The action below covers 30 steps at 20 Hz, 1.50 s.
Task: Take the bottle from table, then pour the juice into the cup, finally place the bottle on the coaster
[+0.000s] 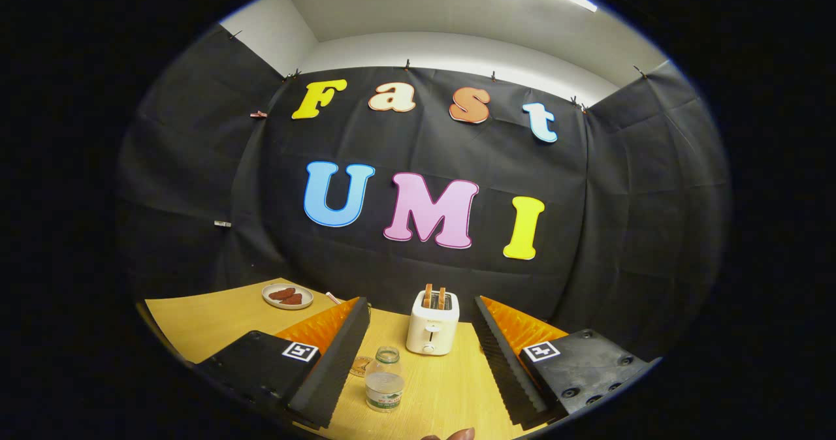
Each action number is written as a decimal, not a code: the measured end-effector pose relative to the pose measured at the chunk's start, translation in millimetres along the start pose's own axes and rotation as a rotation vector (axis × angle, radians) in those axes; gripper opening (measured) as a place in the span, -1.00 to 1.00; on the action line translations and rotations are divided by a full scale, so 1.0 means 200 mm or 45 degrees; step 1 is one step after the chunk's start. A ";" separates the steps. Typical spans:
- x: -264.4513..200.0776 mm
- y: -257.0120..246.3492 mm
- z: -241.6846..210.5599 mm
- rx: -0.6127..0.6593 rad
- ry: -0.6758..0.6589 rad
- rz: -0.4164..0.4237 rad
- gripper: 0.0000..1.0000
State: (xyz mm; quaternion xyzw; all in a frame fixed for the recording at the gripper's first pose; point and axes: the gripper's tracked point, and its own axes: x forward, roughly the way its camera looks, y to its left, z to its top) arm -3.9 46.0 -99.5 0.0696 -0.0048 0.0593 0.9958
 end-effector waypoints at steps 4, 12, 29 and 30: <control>0.05 0.07 -0.31 0.052 0.050 0.039 0.95; 0.15 0.20 -0.88 0.081 0.156 0.077 0.95; 0.36 0.19 -1.06 -0.194 0.337 -0.020 0.47; 0.37 0.19 -1.05 -0.258 0.356 -0.011 0.48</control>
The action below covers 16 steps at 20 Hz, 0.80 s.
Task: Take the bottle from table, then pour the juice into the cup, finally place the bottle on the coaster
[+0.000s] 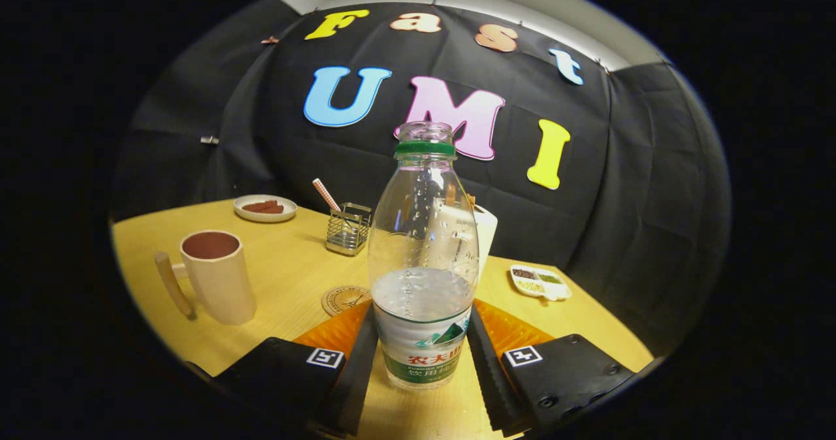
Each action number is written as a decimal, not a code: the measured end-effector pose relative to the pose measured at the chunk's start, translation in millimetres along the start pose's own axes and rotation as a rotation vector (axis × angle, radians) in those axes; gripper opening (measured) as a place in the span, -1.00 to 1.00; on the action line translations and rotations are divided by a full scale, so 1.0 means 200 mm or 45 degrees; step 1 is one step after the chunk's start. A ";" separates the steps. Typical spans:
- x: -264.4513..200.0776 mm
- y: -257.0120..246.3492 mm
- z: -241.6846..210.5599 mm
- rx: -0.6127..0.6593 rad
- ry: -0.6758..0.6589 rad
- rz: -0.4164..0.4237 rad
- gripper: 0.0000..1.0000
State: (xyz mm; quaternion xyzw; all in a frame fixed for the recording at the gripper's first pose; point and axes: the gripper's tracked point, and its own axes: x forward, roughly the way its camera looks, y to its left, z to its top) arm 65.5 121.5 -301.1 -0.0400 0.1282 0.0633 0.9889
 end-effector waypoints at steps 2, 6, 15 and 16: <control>0.01 0.01 0.03 -0.123 0.031 0.007 0.42; 0.00 0.08 0.14 -0.354 0.024 0.051 0.40; 0.00 0.31 0.29 -0.883 -0.013 0.158 0.40; 0.01 0.33 0.29 -0.943 -0.016 0.170 0.40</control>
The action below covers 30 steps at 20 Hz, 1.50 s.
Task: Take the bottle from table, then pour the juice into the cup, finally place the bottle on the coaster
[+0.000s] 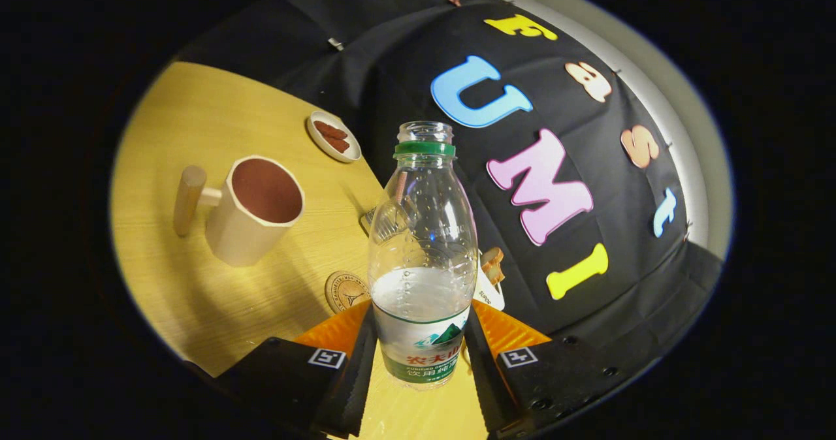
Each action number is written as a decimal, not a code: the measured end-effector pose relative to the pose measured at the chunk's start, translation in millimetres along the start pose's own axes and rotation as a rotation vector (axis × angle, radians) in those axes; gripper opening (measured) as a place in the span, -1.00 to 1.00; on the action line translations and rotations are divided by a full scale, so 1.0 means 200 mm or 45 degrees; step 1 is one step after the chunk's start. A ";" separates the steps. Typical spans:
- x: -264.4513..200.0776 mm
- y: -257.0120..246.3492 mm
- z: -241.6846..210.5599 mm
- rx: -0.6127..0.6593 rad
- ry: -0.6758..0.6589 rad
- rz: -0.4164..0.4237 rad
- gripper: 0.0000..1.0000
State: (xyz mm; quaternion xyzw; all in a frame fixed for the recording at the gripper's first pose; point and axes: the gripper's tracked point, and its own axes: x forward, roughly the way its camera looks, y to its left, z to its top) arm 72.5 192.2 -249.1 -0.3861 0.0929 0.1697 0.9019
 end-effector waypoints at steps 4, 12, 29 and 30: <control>0.02 0.10 0.04 -0.211 0.001 0.061 0.40; 0.06 0.12 0.00 -0.479 0.051 0.070 0.40; 0.12 0.05 -0.02 -0.820 0.057 0.055 0.40; 0.13 0.05 -0.02 -0.838 0.055 0.055 0.40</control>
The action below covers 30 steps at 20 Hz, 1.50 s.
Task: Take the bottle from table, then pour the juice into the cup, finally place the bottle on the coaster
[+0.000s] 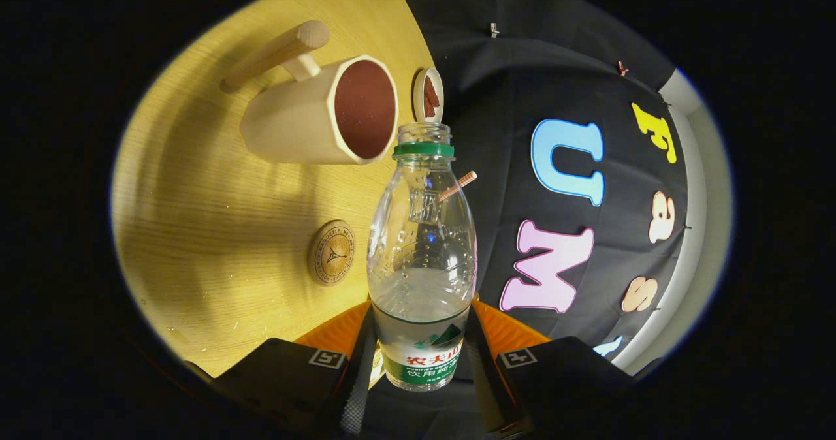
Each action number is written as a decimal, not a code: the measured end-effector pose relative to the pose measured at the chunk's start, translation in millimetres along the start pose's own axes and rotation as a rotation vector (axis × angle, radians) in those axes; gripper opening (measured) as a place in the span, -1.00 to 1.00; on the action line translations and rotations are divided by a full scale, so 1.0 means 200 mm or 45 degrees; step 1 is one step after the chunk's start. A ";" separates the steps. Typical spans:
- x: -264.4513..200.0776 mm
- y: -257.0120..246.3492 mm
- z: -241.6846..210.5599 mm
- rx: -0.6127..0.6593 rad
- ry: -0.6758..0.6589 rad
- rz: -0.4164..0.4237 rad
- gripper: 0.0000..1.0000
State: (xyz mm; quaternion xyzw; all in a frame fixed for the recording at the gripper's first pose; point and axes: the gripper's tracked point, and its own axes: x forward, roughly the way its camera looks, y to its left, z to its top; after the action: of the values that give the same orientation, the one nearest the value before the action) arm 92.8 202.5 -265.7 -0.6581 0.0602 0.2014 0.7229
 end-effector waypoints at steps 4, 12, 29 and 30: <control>0.01 -0.01 0.00 -0.050 -0.010 -0.003 0.40; 0.00 -0.03 0.02 -0.133 -0.027 -0.014 0.40; 0.03 -0.15 0.03 -0.302 -0.068 -0.074 0.39; 0.04 -0.15 0.02 -0.309 -0.067 -0.075 0.39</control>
State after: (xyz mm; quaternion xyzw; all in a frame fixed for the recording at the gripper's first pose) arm 109.2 207.2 -240.4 -0.7367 -0.0029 0.2031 0.6449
